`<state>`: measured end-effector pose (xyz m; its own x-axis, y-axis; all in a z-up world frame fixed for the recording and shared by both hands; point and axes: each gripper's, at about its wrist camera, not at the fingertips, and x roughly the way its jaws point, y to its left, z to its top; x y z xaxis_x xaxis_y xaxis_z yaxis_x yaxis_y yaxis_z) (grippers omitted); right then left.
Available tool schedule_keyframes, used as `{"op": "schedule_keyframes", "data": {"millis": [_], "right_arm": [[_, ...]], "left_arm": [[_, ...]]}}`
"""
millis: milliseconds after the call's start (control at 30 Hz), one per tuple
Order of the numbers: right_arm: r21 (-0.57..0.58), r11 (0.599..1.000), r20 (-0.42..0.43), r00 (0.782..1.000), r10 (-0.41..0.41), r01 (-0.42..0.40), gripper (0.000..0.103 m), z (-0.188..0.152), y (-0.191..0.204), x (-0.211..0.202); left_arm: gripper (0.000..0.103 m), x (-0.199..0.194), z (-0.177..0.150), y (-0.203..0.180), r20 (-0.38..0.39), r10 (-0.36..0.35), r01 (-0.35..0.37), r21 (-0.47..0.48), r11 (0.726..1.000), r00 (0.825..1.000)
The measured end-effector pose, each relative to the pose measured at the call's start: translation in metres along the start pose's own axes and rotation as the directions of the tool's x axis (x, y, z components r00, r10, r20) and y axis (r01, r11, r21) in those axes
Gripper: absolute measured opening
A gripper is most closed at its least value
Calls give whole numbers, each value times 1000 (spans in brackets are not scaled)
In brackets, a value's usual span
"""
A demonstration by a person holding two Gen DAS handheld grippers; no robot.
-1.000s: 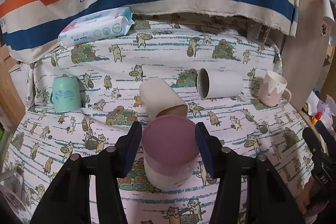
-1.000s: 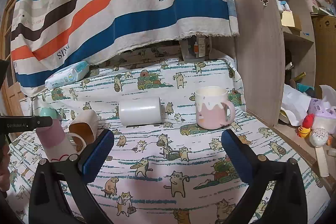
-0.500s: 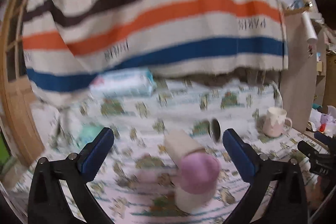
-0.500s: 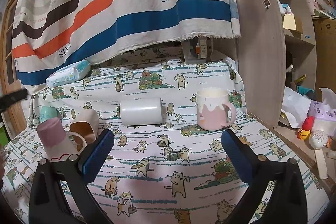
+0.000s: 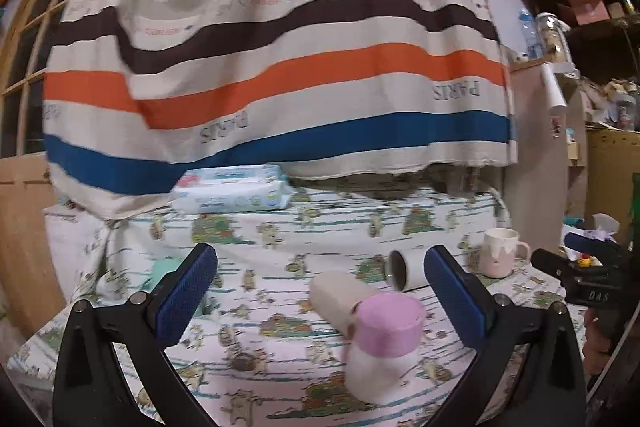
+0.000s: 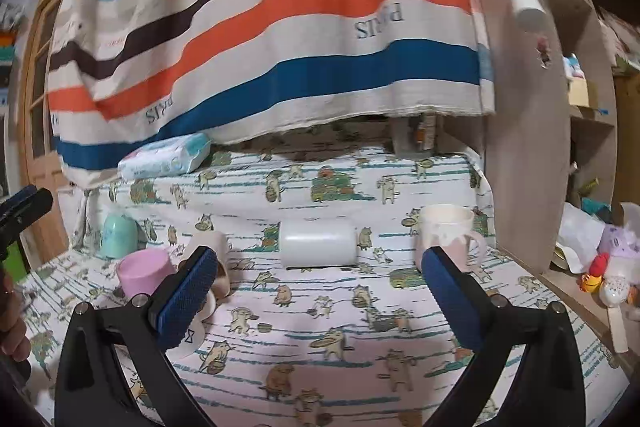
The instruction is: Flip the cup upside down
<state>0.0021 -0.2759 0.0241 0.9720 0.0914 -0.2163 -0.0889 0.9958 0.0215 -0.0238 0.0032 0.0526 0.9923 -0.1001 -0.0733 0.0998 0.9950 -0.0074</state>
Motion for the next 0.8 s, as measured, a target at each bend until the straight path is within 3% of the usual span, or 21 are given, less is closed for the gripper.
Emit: {"op": "schedule_keyframes", "data": {"millis": [200, 467, 600, 733, 800], "right_arm": [[12, 999, -39, 998, 48, -47, 103, -16, 16, 14], [-1, 999, -54, 998, 41, -41, 103, -19, 23, 23], [-35, 999, -102, 995, -6, 3, 103, -20, 28, 33], [-50, 999, -81, 997, 13, -17, 103, -20, 30, 28], [-49, 999, -87, 996, -7, 3, 103, -21, 29, 29]], "left_arm": [[103, 4, -13, 14, -42, 35, -36, -3, 999, 999], [103, 11, -34, 23, -70, 52, -53, -15, 998, 996], [103, 18, -41, 30, -112, 36, -43, -58, 997, 993], [103, 20, -43, 42, -125, 46, -61, -116, 991, 991], [103, 27, -46, 45, -167, 43, -66, -139, 988, 985]]}}
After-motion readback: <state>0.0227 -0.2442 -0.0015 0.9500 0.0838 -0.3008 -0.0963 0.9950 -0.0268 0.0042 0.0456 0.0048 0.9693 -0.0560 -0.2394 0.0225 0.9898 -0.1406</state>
